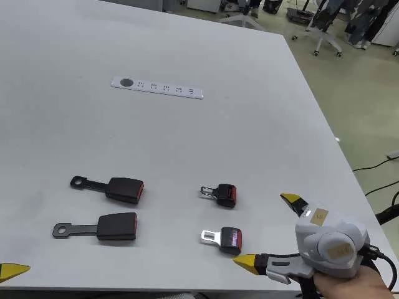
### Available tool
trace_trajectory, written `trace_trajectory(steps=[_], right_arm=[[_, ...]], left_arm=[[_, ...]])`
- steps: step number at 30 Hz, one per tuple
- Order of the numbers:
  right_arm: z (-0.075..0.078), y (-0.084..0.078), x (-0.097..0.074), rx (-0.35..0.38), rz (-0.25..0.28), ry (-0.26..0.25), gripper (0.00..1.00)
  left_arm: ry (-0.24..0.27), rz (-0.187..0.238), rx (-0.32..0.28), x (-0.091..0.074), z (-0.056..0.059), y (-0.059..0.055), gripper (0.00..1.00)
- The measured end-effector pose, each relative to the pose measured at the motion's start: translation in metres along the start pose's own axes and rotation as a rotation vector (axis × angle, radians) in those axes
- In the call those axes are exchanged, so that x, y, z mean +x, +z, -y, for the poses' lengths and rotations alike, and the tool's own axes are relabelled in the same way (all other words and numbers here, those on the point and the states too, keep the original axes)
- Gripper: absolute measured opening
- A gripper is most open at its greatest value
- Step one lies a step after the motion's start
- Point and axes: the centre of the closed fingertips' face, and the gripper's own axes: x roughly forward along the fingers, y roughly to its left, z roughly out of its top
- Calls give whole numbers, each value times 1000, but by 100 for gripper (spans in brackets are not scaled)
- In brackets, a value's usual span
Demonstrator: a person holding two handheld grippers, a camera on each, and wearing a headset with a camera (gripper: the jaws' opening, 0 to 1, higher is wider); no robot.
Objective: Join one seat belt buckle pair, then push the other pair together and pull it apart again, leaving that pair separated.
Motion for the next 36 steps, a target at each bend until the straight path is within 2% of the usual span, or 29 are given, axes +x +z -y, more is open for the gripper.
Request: trace_trajectory(steps=[18,36], right_arm=[[2,7,-1,-15,8,3,97],[0,4,3,-27,-12,19,95]], left_arm=[[3,5,-13,-1,0,2,100],[-14,4,-13,1,3,2,100]])
